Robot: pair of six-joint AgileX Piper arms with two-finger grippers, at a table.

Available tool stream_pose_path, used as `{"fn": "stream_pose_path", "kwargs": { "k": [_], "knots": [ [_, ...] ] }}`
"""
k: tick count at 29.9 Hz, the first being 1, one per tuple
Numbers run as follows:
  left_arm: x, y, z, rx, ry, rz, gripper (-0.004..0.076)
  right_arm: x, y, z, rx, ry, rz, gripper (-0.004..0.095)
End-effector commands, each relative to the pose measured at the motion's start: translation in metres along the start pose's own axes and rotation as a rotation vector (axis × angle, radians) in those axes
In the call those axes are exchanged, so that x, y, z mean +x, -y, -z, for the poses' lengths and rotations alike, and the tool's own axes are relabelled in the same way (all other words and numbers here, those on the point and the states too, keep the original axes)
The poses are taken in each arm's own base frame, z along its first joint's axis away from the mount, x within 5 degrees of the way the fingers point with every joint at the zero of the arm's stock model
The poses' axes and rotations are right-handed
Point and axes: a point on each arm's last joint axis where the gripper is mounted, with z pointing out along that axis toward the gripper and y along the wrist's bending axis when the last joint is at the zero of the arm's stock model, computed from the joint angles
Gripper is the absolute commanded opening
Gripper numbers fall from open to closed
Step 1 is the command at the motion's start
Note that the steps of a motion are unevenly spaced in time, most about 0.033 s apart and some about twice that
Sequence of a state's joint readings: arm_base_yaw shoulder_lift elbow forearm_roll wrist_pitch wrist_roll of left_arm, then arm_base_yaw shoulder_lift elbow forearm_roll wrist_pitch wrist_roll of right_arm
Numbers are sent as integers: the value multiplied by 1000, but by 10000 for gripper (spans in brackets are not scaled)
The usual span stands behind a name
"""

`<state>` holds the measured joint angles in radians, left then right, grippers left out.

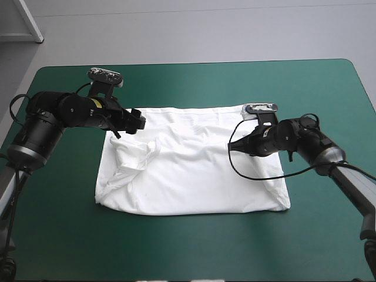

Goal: Fold the cloth

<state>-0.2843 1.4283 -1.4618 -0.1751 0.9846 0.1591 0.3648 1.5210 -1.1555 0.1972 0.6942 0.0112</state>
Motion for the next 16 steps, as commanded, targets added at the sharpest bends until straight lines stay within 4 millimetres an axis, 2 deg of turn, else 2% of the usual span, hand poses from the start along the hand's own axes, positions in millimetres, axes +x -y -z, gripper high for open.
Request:
{"fn": "stream_pose_path", "kwargs": {
  "k": [1, 4, 5, 8, 10, 13, 16],
  "knots": [
    [-10, 4, 24, 0, 110, 1, 580, -8, -12, 1, -28, 55, 28, 63],
    [-9, 4, 24, 1, 102, 1, 580, -6, -13, -17, -32, 13, 54, 307],
    [-9, 4, 24, 1, 102, 1, 580, -6, -12, -21, -29, 13, 62, 436],
    [-9, 3, 24, -1, 94, -1, 580, -8, -11, -20, -13, 27, 78, 672],
    [-7, 3, 23, -10, 80, -12, 580, -11, -11, -10, -3, 34, 72, 720],
    [-2, 0, 23, -38, 16, -23, 580, -9, -9, 12, 38, 14, 71, 712],
    [8, -5, 24, -98, -94, -6, 580, 3, -4, 38, 110, -65, 67, 711]
  ]
}}
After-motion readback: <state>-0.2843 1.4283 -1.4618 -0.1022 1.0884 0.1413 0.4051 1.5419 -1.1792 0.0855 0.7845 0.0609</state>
